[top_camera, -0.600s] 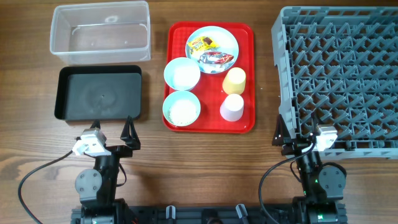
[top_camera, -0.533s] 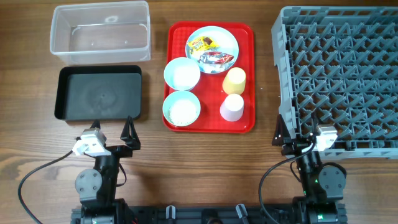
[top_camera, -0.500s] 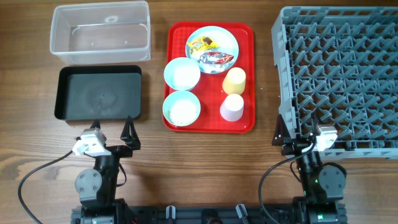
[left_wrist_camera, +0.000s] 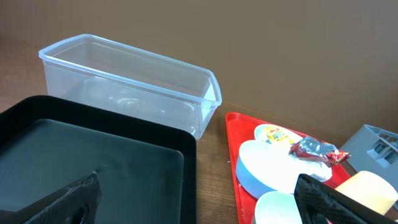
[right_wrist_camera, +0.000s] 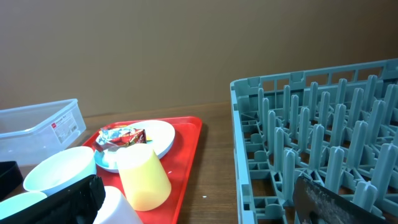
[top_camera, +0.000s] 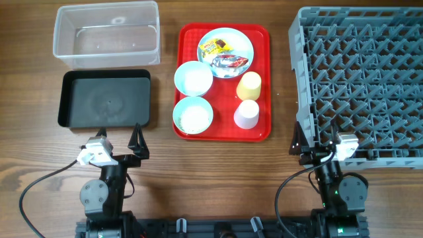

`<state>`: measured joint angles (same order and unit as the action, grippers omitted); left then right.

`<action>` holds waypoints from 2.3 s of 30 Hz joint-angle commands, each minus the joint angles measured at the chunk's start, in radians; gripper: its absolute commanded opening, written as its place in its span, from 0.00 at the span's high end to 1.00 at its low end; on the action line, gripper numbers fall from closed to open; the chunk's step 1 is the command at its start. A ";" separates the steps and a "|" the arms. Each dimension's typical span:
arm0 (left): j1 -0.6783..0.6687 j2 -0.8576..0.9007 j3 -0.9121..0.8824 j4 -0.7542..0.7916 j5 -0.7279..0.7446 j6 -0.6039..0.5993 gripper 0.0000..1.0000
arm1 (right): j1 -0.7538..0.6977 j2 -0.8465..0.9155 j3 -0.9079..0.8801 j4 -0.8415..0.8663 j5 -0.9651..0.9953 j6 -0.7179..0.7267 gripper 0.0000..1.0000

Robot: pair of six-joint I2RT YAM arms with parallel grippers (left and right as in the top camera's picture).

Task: Sort waste into correct bins and load items into the dishwasher rack

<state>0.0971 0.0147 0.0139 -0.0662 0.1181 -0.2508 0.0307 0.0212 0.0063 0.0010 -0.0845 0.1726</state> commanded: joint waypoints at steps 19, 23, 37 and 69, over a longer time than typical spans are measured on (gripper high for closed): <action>-0.002 -0.008 -0.008 0.003 0.012 0.008 0.00 | 0.006 -0.005 -0.001 0.003 0.010 0.013 0.00; -0.002 -0.008 -0.008 0.003 0.011 0.009 0.00 | 0.006 -0.005 -0.001 0.003 0.010 0.014 0.00; -0.002 0.000 0.066 0.064 0.079 0.013 0.00 | 0.006 -0.005 0.084 0.196 -0.090 -0.015 0.00; -0.034 1.593 1.642 -1.101 0.270 0.251 0.00 | 0.005 1.535 1.709 -1.102 -0.304 -0.248 0.00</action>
<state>0.0792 1.5234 1.6363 -1.1759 0.3763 -0.0231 0.0341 1.4586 1.6989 -1.0969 -0.4110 -0.0544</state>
